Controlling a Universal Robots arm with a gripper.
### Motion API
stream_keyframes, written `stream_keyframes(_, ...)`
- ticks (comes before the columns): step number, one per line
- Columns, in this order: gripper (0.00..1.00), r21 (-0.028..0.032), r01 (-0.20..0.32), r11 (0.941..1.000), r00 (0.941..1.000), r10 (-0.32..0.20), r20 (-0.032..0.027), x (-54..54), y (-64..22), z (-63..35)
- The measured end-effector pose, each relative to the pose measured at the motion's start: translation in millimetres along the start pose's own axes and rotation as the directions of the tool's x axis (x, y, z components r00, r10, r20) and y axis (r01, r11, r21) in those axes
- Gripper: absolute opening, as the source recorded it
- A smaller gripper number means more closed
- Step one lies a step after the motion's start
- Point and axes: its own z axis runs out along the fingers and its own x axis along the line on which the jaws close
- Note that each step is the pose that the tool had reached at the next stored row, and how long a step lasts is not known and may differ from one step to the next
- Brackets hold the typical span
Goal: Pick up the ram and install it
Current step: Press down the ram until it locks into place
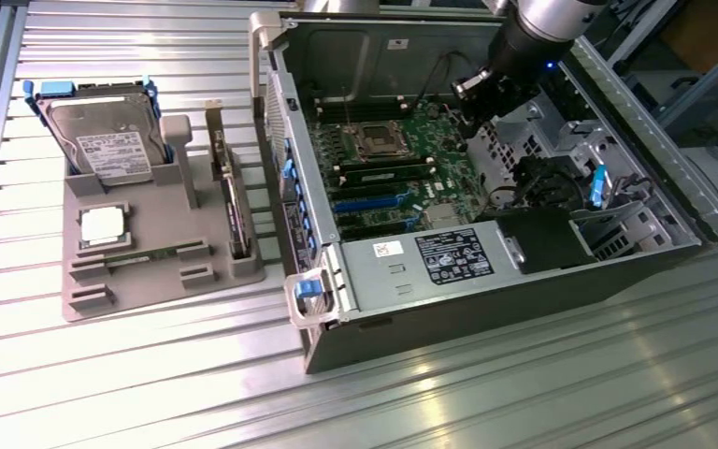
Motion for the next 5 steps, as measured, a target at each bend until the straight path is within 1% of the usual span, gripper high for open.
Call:
stream_keyframes(2, 0.10, -0.0008, -0.055, 0.9985, 0.9985, 0.055, 0.0031, 0.0, 0.0, 0.2)
stream_keyframes(5, 0.10, -0.0008, -0.055, 0.9985, 0.9985, 0.055, 0.0033, 0.0, 0.0, 0.2)
